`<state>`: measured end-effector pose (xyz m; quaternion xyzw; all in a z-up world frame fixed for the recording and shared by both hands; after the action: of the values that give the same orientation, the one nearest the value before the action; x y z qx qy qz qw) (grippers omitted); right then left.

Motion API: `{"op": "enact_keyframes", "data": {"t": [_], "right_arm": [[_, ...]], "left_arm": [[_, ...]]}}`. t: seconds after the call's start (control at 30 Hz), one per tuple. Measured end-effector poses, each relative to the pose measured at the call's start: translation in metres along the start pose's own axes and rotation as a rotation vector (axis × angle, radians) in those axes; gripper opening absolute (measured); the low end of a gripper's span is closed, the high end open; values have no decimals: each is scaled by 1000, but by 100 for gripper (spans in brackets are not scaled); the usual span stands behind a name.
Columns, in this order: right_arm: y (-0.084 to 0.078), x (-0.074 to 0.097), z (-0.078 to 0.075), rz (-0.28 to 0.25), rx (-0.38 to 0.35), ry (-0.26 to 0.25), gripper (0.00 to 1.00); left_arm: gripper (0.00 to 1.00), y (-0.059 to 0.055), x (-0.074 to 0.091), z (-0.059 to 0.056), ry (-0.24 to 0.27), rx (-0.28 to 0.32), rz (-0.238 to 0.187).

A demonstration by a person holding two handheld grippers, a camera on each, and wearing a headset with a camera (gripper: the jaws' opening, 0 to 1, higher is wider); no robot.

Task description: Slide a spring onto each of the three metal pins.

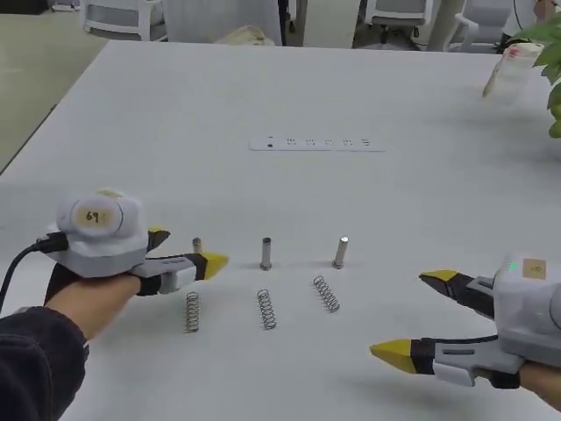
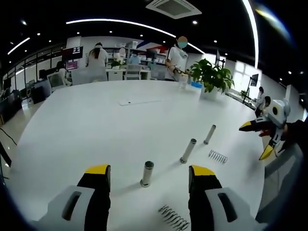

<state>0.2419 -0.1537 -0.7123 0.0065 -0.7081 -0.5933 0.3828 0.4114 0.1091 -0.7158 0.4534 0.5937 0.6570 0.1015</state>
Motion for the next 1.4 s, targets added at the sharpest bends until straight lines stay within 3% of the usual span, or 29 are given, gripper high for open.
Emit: {"op": "enact_keyframes", "data": {"t": [0.3,0.8,1.4], "right_arm": [[0,-1,0,2,2,1,78],[1,-2,2,-3,1,6,78],[3,-2,3,-6,11,12,78]], "left_arm": [[67,-7,3,0,9,21,4],[64,-21,13,-4,12,26,37],[59,-46,25,-11,23,-32,106]]}}
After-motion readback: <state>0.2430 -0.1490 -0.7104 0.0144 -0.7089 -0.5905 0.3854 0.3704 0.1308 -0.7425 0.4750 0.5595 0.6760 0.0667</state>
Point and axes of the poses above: the centre of the closed fingertips' face, and the gripper's own axes: x roughly backward along the fingers, z roughly to its left, y roughly out of its top, the point moved 5 cm from there along x, roughly backward along the fingers
